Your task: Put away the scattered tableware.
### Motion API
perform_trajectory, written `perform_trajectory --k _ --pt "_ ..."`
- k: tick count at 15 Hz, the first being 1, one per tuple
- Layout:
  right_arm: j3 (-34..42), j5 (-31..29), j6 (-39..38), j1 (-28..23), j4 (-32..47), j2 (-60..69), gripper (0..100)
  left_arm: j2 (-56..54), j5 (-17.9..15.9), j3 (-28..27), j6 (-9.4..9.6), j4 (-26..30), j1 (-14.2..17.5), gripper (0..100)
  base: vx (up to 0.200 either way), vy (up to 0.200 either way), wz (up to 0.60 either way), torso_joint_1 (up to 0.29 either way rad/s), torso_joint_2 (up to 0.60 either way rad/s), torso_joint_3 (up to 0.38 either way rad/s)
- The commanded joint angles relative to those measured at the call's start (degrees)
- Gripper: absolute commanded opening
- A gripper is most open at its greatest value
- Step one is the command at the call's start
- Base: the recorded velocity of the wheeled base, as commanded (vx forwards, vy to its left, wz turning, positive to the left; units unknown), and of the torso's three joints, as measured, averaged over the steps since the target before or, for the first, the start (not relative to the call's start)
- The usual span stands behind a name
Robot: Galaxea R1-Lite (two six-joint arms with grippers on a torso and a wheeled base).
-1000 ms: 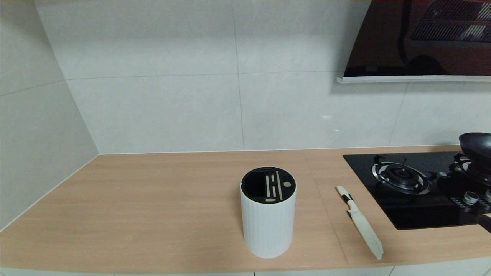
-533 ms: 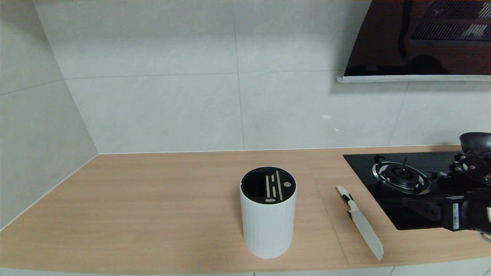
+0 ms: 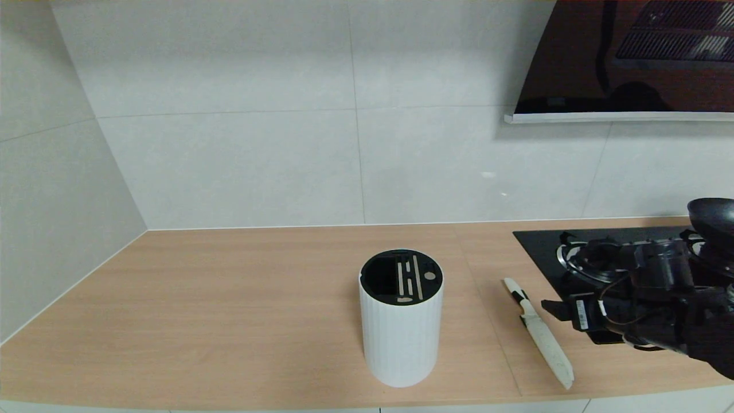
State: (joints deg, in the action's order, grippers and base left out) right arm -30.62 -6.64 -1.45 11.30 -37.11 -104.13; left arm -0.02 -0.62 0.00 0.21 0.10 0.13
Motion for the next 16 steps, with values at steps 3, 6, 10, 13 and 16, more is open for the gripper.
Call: perform_trajectory --k 3,6,10,13,16 --pt "-0.40 0.05 -0.48 1.27 -0.95 -8.98 100 0.02 0.01 0.00 -0.03 -0.01 0.04 100 0.000 0.000 0.00 0.000 0.00 0.000" --pt "-0.67 -0.04 -0.48 2.50 -8.95 -16.72 100 0.02 0.09 0.00 -0.03 -0.01 0.04 100 0.000 0.000 0.00 0.000 0.00 0.000" --pt "-2.51 -0.12 -0.92 2.41 -14.92 -23.05 100 0.02 0.09 0.00 -0.03 -0.01 0.04 100 0.000 0.000 0.00 0.000 0.00 0.000" --pt "-4.27 -0.04 -3.65 1.44 -15.01 -24.80 100 0.02 0.09 0.00 -0.03 -0.01 0.04 100 0.000 0.000 0.00 0.000 0.00 0.000" --pt "-5.50 -0.04 -3.65 -0.05 -15.10 -26.21 100 0.02 0.09 0.00 -0.03 0.08 0.04 100 0.000 0.000 0.00 0.000 0.00 0.000"
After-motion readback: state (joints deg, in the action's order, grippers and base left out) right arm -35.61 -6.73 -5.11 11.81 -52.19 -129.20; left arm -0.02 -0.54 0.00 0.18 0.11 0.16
